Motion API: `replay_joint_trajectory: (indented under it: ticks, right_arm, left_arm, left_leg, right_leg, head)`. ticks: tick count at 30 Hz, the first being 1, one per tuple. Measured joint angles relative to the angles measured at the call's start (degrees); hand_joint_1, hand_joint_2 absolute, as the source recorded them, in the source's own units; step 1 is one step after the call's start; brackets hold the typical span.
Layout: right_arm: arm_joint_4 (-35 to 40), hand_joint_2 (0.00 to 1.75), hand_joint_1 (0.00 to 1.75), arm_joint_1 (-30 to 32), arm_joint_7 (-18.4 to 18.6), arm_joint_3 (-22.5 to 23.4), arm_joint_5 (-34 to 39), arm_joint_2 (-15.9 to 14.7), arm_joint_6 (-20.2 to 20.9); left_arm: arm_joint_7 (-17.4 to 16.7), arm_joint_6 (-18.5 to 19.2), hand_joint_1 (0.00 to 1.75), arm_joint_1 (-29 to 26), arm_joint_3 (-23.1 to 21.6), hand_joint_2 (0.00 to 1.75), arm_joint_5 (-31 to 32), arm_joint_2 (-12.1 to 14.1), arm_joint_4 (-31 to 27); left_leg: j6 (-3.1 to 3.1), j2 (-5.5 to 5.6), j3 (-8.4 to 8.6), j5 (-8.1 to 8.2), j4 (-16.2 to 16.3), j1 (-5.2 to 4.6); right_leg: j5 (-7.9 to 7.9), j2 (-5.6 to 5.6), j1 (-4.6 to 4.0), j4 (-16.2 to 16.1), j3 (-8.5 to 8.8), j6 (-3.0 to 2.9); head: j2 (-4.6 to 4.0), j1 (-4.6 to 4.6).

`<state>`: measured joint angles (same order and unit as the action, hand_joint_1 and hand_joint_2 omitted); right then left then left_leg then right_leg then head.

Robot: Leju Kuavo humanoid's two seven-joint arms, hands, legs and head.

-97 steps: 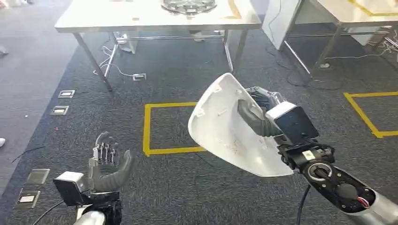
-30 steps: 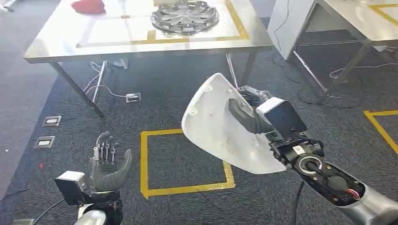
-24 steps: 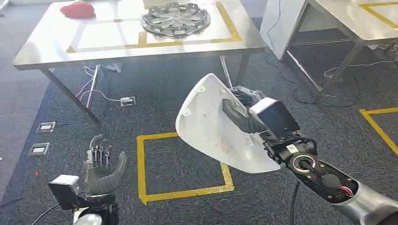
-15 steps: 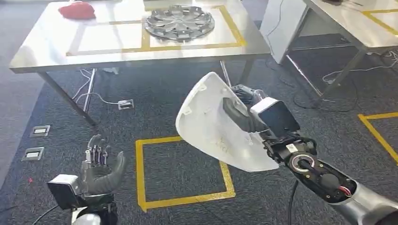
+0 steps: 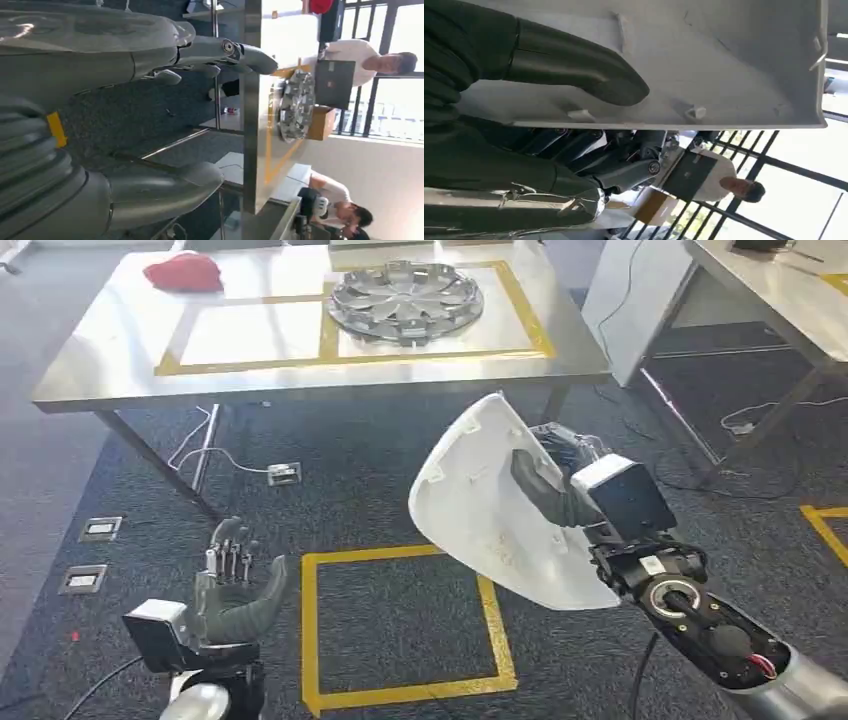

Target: Take the parts from the cabinet and place them on the table.

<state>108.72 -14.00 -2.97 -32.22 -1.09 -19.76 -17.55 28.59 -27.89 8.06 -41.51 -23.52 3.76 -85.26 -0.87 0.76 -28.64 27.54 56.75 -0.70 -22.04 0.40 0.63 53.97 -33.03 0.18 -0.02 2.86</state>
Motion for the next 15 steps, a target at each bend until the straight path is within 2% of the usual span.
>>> replay_joint_trajectory:
  ticks: [1, 2, 3, 4, 5, 6, 7, 8, 9, 10, 11, 12, 13, 14, 15]
  right_arm:
    - [0.02, 1.75, 1.75, 0.00, -0.15, 0.15, -0.07, 0.02, 0.02]
    - [0.02, 1.75, 1.75, 0.04, -0.22, 0.31, -0.15, 0.11, 0.11]
    - [0.02, 1.75, 1.75, 0.10, -0.31, 0.39, -0.28, 0.24, 0.20]
    - [0.02, 1.75, 1.75, 0.21, -0.37, 0.59, -0.54, 0.39, 0.28]
    - [0.02, 1.75, 1.75, 0.28, -0.41, 0.77, -0.72, 0.50, 0.44]
    - [0.00, 1.75, 1.75, 0.28, -0.48, 0.83, -0.76, 0.59, 0.55]
    - [0.00, 1.75, 1.75, 0.27, -0.59, 0.85, -0.79, 0.68, 0.59]
    - [0.02, 1.75, 1.75, 0.27, -0.68, 0.92, -0.79, 0.74, 0.68]
    - [0.00, 1.75, 1.75, 0.26, -0.72, 1.00, -0.79, 0.94, 0.70]
    - [-0.06, 1.75, 1.75, 0.15, -0.81, 1.16, -0.81, 1.02, 0.79]
    - [-0.13, 1.75, 1.75, 0.09, -0.79, 1.25, -0.81, 1.20, 0.94]
    - [-0.13, 1.75, 1.75, -0.11, -0.66, 1.35, -0.81, 1.33, 1.18]
    - [-0.11, 1.75, 1.75, -0.15, -0.63, 1.42, -0.87, 1.42, 1.18]
    - [-0.04, 1.75, 1.75, -0.24, -0.61, 1.55, -0.90, 1.44, 1.18]
    - [-0.04, 1.75, 1.75, -0.30, -0.55, 1.73, -0.92, 1.46, 1.20]
  left_arm:
    - [0.00, 0.02, 0.00, 0.19, 0.00, 1.75, 0.02, 0.00, 0.00]
    - [-0.02, 0.02, 0.00, 0.24, 0.00, 1.75, 0.04, 0.00, 0.02]
    - [-0.02, 0.02, 0.00, 0.24, 0.00, 1.75, 0.02, 0.02, 0.09]
    - [-0.02, 0.04, 0.00, 0.23, 0.00, 1.75, 0.04, 0.02, 0.24]
    - [-0.02, 0.04, 0.00, 0.24, 0.00, 1.75, 0.02, 0.02, 0.35]
    - [-0.02, 0.04, 0.00, 0.24, 0.00, 1.75, 0.02, 0.02, 0.39]
    - [0.00, 0.04, 0.00, 0.26, 0.00, 1.75, 0.02, 0.02, 0.39]
    - [0.02, 0.04, 0.00, 0.29, 0.00, 1.75, 0.02, 0.02, 0.39]
    - [0.09, 0.04, 0.00, 0.30, 0.00, 1.75, 0.02, 0.02, 0.39]
    - [0.11, 0.04, 0.00, 0.31, 0.00, 1.75, 0.04, 0.02, 0.48]
    - [0.07, 0.00, 0.00, 0.36, 0.00, 1.75, 0.02, 0.00, 0.55]
    - [0.11, -0.11, 0.00, 0.25, 0.00, 1.75, 0.13, 0.00, 0.53]
    - [0.09, -0.30, 0.00, 0.26, 0.00, 1.75, 0.17, -0.02, 0.53]
    - [0.09, -0.37, 0.00, 0.38, 0.00, 1.75, 0.28, -0.11, 0.50]
    - [0.09, -0.39, 0.00, 0.36, 0.00, 1.75, 0.31, -0.22, 0.50]
  left_leg:
    - [0.31, -0.20, -2.56, 0.41, 4.20, 0.15]
    - [0.64, -0.24, -5.75, 1.69, 8.92, 0.38]
    - [0.97, -0.25, -9.02, 3.69, 13.19, 0.58]
    - [1.25, -0.28, -11.62, 5.63, 15.84, 0.72]
    - [1.44, -0.30, -13.01, 6.27, 16.14, 0.83]
    - [1.34, -0.31, -13.14, 5.36, 14.16, 0.90]
    - [1.11, -0.31, -12.34, 2.93, 10.54, 0.90]
    - [0.83, -0.31, -11.11, -0.44, 5.95, 0.88]
    - [0.49, -0.32, -9.80, -4.97, 1.11, 0.83]
    - [0.19, -0.34, -9.79, -7.25, -2.55, 0.36]
    - [-0.31, -0.28, -9.56, -5.74, -1.76, 0.38]
    - [-0.56, -0.07, -9.14, -6.64, -2.33, 0.25]
    - [-1.01, 0.05, -8.58, -7.48, -2.81, 0.54]
    - [-1.40, -0.05, -7.62, -7.31, -2.83, 0.58]
    - [-1.59, -0.11, -6.59, -7.44, -2.93, 0.66]
  right_leg:
    - [-0.33, -0.01, 0.04, -0.10, 0.36, -0.34]
    - [-0.71, 0.00, 0.04, -0.10, 0.67, -0.40]
    - [-1.19, 0.01, 0.04, -0.10, 1.04, -0.41]
    - [-1.70, 0.04, 0.06, -0.10, 1.54, -0.39]
    - [-2.27, 0.07, 0.09, -0.10, 2.21, -0.37]
    - [-2.91, 0.14, 0.09, -0.10, 3.09, -0.30]
    - [-3.56, 0.16, 0.09, -0.10, 3.98, -0.23]
    - [-4.22, 0.16, 0.08, -0.10, 4.91, -0.09]
    - [-4.93, 0.15, 0.07, -0.15, 5.70, 0.10]
    - [-5.63, 0.32, -0.27, 0.23, 6.38, 0.41]
    - [-6.38, 0.53, -0.30, -0.01, 6.10, 0.82]
    - [-7.06, 0.42, -0.30, -0.31, 6.60, 1.14]
    - [-6.24, 0.51, -0.33, 1.19, 7.00, 1.44]
    - [-6.72, 0.51, -0.43, 1.17, 7.72, 1.76]
    - [-7.56, 0.18, -0.17, 2.11, 7.49, 1.97]
  head:
    - [0.00, -0.55]
    - [0.00, -0.98]
    - [0.00, -1.18]
    - [0.02, -1.36]
    - [0.00, -1.55]
    - [0.00, -1.70]
    - [0.00, -1.86]
    - [0.00, -2.08]
    - [0.00, -2.21]
    - [0.00, -2.55]
    - [0.00, -2.73]
    - [0.00, -2.49]
    - [0.00, -2.36]
    - [0.00, -2.27]
    - [0.00, -2.06]
